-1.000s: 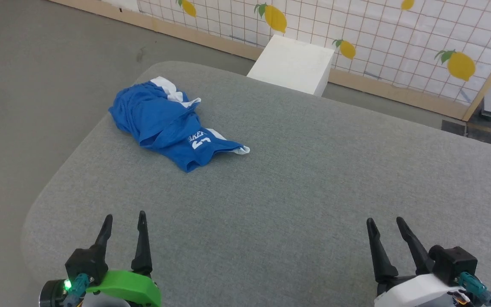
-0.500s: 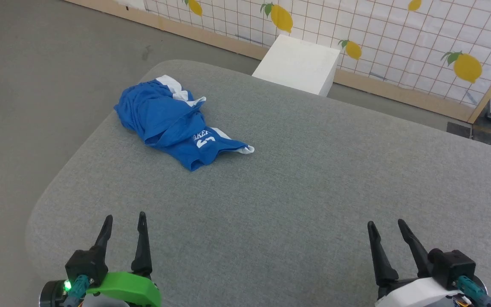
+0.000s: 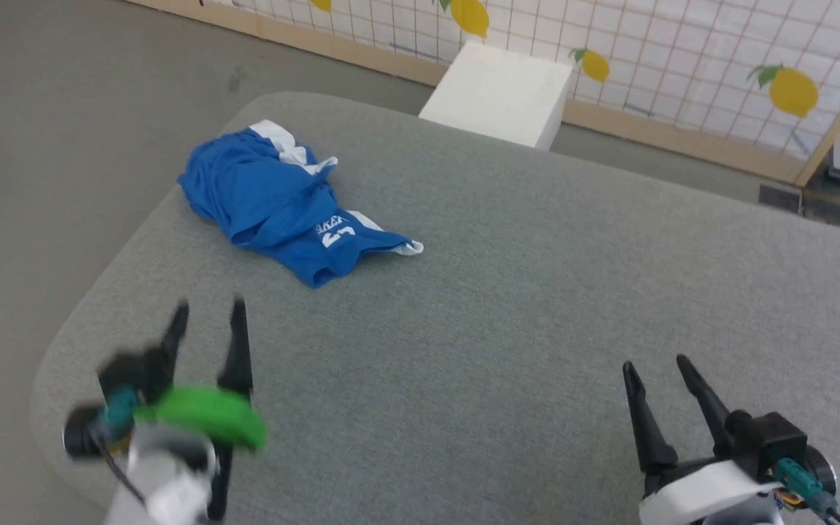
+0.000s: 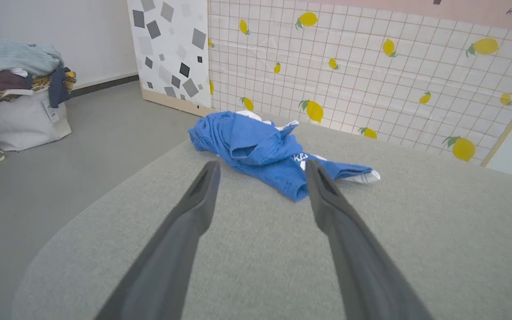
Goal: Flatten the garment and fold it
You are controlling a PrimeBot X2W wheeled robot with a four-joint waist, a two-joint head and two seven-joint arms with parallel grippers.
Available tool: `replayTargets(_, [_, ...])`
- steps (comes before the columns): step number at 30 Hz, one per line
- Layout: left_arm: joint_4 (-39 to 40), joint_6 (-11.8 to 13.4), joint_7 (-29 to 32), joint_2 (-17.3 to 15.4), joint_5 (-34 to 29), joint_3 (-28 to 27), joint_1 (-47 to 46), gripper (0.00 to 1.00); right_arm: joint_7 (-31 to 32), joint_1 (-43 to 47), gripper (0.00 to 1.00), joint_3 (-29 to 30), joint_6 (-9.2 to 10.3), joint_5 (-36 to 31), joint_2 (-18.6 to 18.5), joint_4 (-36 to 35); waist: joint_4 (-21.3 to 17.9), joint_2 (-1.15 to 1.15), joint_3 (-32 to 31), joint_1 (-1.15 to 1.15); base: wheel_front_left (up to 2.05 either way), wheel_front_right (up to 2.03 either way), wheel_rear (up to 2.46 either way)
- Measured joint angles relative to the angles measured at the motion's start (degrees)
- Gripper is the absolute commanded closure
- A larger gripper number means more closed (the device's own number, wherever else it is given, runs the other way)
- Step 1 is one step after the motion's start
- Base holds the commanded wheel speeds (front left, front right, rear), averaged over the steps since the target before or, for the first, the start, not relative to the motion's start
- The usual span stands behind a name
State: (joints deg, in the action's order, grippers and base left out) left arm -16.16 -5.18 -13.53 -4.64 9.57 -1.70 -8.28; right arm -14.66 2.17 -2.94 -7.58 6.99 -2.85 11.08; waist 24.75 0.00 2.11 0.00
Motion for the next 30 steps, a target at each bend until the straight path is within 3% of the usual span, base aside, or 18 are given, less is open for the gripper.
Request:
replayTargets(4, [-7.8,-1.3,6.1,-1.7,6.1,-1.7,-13.7,0.00,0.4,-2.3,0.00,0.6,0.00,-1.8,0.0,-0.6,-1.1,0.00,2.6,0.00,0.00,0.00,0.00])
replayTargets(8, [-17.1,-1.8,14.8,-6.3,9.8,-1.5,-25.4,0.00,1.5,-4.8,0.00,1.3,0.00,-3.7,0.0,-2.4,-2.9,0.00,5.9,0.00,0.00,0.00,0.00])
replayTargets(14, [-28.6,-1.9,29.0,-10.9,16.5,-2.0,-36.0,0.00,2.3,-5.8,0.00,2.5,0.00,-4.0,0.0,-4.4,-6.7,0.00,11.3,0.01,0.00,0.00,0.00])
replayTargets(20, [-35.7,-2.0,35.7,-15.3,17.6,-1.6,-41.3,0.00,2.1,-5.7,0.00,3.4,0.00,-3.8,0.0,-5.6,-10.8,0.00,16.7,0.01,0.00,0.00,0.00])
replayTargets(30, [-42.8,0.4,38.5,-17.1,16.1,0.5,-43.3,0.00,2.0,-5.7,0.00,3.9,0.00,-3.8,0.0,-7.7,-15.0,0.00,23.4,0.00,0.00,0.00,0.00])
